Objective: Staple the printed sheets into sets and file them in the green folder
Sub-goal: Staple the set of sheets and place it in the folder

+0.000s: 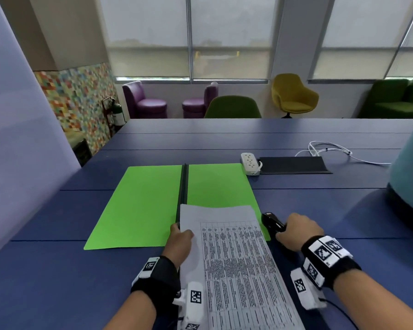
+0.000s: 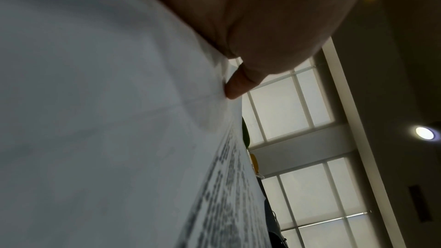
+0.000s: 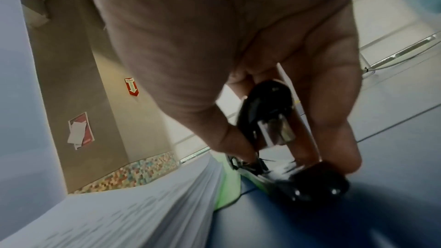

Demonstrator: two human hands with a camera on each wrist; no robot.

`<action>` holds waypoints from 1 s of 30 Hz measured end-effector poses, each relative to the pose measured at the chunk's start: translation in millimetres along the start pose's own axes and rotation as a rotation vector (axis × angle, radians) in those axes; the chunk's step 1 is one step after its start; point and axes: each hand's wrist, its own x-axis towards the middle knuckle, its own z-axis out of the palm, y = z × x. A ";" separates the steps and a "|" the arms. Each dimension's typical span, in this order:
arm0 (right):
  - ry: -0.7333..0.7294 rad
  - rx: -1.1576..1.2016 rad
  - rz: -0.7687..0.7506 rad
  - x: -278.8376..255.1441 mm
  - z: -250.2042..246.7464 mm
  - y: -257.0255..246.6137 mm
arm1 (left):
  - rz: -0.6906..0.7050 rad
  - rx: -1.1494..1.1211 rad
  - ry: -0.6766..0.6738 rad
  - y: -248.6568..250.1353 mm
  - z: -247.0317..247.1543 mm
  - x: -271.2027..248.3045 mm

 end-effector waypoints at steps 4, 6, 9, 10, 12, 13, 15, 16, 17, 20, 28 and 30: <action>0.042 -0.051 0.029 -1.0 -10.2 -4.3 | 0.082 0.063 -0.085 -2.9 -4.5 -4.8; 0.087 -0.006 -0.069 -5.9 -11.9 -12.9 | 0.130 0.084 -0.123 -7.0 -7.2 -0.8; 0.119 0.165 -0.253 -18.4 -13.6 -39.7 | 0.158 0.081 -0.179 -5.0 -11.6 -1.9; 0.114 0.225 -0.293 -22.7 -14.9 -50.3 | 0.177 0.082 -0.194 -3.0 -12.4 -4.3; 0.074 0.340 -0.358 -28.2 -16.7 -72.4 | 0.194 0.080 -0.218 0.1 -13.0 -9.9; 0.038 0.385 -0.391 -29.4 -15.9 -83.3 | 0.195 0.082 -0.225 1.1 -12.4 -12.8; -0.043 0.428 -0.440 -27.8 -9.9 -103.9 | 0.180 0.098 -0.222 0.4 -8.9 -16.9; -0.085 0.440 -0.453 -25.7 -4.0 -112.4 | 0.165 0.096 -0.212 0.3 -6.8 -19.8; -0.133 0.448 -0.457 -23.7 3.5 -119.0 | 0.152 0.098 -0.183 0.1 -5.4 -21.8; -0.205 0.417 -0.452 -16.8 30.4 -127.1 | 0.189 0.131 -0.057 -0.9 -5.9 -24.5; -0.141 0.337 -0.469 -5.7 49.5 -130.8 | 0.229 0.218 0.018 -7.0 -8.7 -18.6; -0.139 0.337 -0.470 -5.0 48.3 -131.7 | 0.234 0.193 0.062 -7.7 -9.9 -18.5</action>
